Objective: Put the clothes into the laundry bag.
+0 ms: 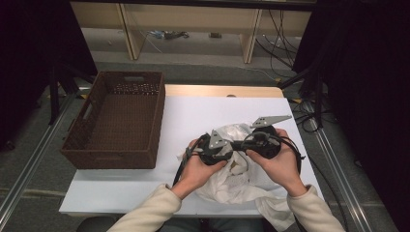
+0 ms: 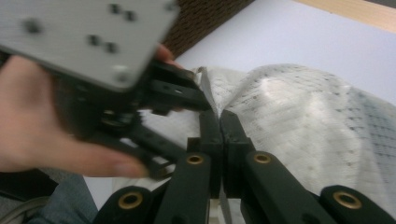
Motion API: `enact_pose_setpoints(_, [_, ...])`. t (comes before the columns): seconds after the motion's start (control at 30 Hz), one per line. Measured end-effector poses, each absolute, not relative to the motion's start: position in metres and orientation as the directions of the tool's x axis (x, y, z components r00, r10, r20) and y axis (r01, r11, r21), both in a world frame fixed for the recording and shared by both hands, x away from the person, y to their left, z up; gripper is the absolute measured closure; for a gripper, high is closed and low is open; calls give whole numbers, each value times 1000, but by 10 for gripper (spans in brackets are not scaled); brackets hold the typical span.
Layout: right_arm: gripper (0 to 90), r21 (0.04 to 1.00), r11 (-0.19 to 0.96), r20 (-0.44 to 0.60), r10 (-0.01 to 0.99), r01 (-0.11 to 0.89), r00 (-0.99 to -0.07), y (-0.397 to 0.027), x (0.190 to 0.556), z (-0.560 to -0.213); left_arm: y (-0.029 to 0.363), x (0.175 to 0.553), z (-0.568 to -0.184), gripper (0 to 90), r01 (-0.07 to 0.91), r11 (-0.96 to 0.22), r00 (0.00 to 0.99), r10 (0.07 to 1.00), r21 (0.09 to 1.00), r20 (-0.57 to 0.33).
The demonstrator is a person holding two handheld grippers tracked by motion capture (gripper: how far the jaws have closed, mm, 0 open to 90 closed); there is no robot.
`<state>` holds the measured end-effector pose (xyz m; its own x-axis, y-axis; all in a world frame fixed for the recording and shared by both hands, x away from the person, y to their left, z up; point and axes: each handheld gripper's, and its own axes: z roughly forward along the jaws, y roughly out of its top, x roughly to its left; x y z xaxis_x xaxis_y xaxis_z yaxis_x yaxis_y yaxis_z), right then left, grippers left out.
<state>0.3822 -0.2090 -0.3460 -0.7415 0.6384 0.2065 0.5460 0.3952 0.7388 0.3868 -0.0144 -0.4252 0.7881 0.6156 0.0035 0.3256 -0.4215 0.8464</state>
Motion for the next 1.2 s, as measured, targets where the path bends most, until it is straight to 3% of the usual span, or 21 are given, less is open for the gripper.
enact_pose_setpoints(0.13, [900,735,395,200,650,551,-733,-210,383,-346,3,370,-417,347,346,-428,788,615,835,-12])
enact_pose_setpoints(0.23, [900,732,391,206,653,557,-729,-210,383,-346,12,358,-416,322,358,-439,797,604,824,-24])
enact_pose_setpoints(0.47, [900,744,413,178,635,526,-752,-209,384,-347,11,343,-455,306,417,-579,823,567,701,-21])
enact_pose_setpoints(0.53, [900,732,401,198,648,551,-735,-208,382,-347,8,344,-460,358,413,-598,838,545,687,-30])
enact_pose_setpoints(0.7, [900,734,400,202,644,549,-738,-209,383,-348,4,344,-460,636,387,-613,859,511,688,-28])
enact_pose_setpoints(0.8, [900,738,395,206,640,547,-740,-209,383,-347,6,341,-450,741,395,-583,855,517,710,-51])
enact_pose_setpoints(1.2, [900,740,403,186,646,538,-740,-207,383,-349,18,347,-399,771,414,-455,826,551,788,-116])
